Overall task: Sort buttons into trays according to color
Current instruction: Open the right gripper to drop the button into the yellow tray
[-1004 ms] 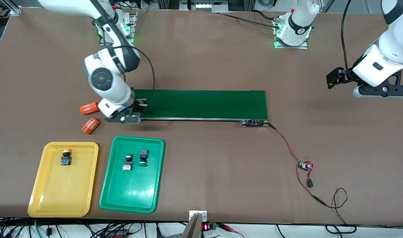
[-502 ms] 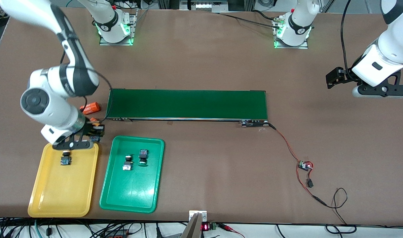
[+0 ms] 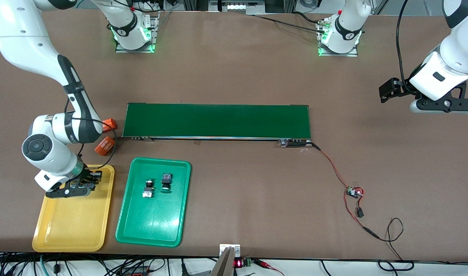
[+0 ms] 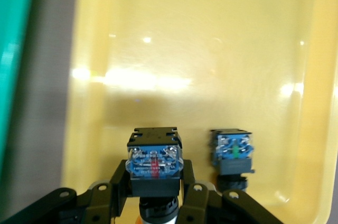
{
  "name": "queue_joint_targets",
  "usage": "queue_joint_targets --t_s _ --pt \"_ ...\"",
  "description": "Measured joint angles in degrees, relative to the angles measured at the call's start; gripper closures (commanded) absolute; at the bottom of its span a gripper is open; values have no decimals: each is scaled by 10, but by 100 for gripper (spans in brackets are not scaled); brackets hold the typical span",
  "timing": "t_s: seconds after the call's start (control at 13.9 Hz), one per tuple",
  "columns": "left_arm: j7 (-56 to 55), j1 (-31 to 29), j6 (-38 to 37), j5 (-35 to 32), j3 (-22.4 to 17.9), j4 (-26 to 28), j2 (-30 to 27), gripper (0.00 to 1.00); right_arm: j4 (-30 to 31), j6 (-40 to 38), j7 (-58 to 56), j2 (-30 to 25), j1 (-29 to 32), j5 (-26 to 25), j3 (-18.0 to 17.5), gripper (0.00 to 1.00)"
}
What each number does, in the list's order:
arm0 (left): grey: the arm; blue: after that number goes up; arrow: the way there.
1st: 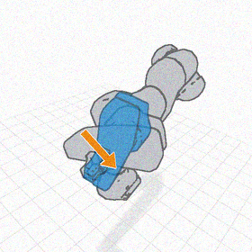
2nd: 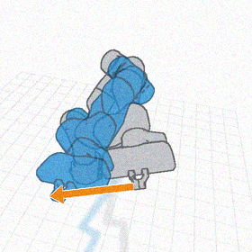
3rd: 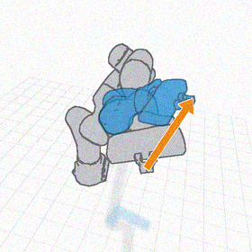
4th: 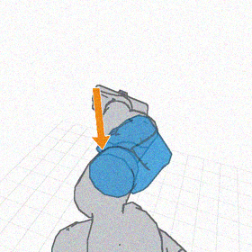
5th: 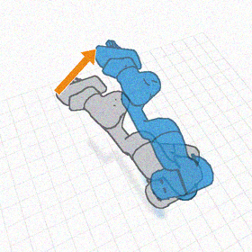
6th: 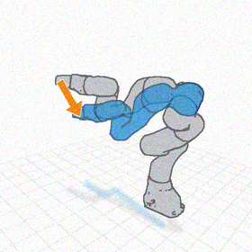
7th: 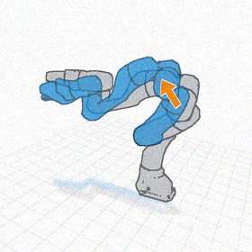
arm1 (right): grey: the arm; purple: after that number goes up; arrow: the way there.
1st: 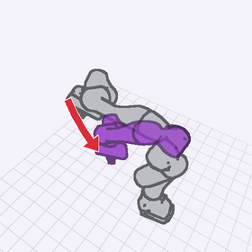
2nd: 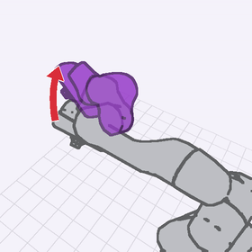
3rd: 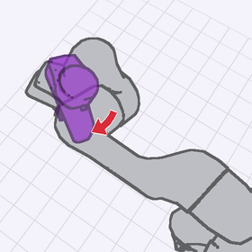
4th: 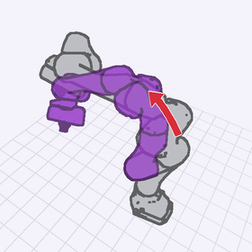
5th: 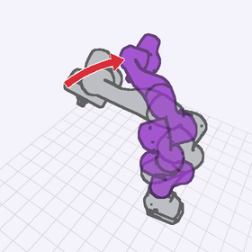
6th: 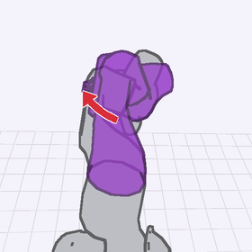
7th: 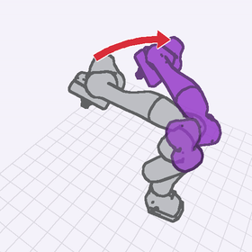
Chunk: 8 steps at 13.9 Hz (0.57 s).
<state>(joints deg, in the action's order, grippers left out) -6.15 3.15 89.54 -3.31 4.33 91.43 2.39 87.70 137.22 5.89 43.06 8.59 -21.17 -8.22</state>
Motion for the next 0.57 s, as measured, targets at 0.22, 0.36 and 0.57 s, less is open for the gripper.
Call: queue_joint_targets --t_s 0.22,0.36,0.57 --pt "0 0 -1 0 1 0 0 0 -4 14 -13 14 8 -3 0 81" --pt "0 0 -1 0 1 0 0 0 -4 38 -14 22 8 -3 1 69" --pt "0 0 -2 0 1 0 0 0 -5 53 -16 35 8 -3 7 13"
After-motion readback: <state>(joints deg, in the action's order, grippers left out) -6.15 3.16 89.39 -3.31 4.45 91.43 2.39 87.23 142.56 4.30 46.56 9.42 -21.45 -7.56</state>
